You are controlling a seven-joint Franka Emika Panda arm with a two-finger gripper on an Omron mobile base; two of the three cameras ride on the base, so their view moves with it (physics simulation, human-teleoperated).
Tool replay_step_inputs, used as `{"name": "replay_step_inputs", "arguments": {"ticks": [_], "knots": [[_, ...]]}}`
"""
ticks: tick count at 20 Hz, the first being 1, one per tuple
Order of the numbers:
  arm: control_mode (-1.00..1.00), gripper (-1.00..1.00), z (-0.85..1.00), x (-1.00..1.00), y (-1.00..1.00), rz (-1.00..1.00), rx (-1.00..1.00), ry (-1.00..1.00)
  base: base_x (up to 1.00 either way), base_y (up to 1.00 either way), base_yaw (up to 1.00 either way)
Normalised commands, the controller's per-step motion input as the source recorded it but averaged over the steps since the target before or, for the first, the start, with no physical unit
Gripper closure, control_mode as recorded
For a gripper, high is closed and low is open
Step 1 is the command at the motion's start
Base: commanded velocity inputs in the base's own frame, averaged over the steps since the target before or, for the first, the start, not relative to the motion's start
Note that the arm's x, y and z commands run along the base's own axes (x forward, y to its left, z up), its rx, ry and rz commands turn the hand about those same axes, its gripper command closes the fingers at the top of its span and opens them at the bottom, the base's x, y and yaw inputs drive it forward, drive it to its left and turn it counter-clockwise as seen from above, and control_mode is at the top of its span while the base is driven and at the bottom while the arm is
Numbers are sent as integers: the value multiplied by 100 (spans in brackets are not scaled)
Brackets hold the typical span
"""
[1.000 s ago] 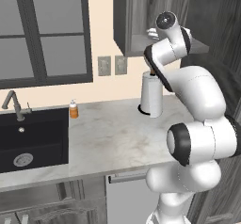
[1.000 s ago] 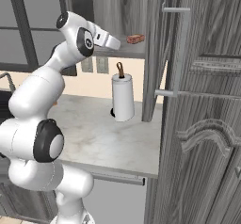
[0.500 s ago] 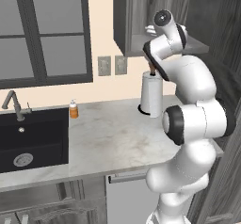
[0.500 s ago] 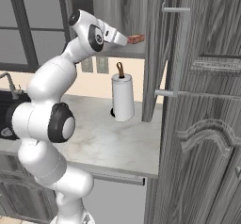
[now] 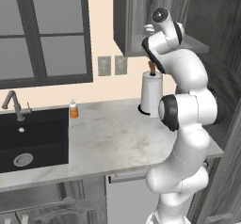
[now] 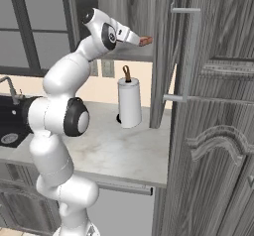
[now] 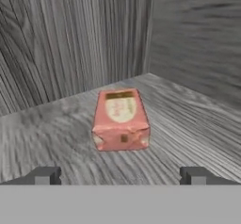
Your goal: Locate and retrieve the bar soap and soap dispenser from the cabinet. Place them next to the sink.
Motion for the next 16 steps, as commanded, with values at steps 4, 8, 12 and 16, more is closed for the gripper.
{"name": "replay_step_inputs", "arguments": {"ticks": [4,8,12,16], "knots": [[-100,-100,0,42,-19,0,0,10,0,0,0],[-100,-100,0,40,-22,0,0,10,0,0,0],[-100,-100,0,30,-17,0,0,5,0,0,0],[-100,-100,-4,16,-7,0,1,0,0,0,0]]}}
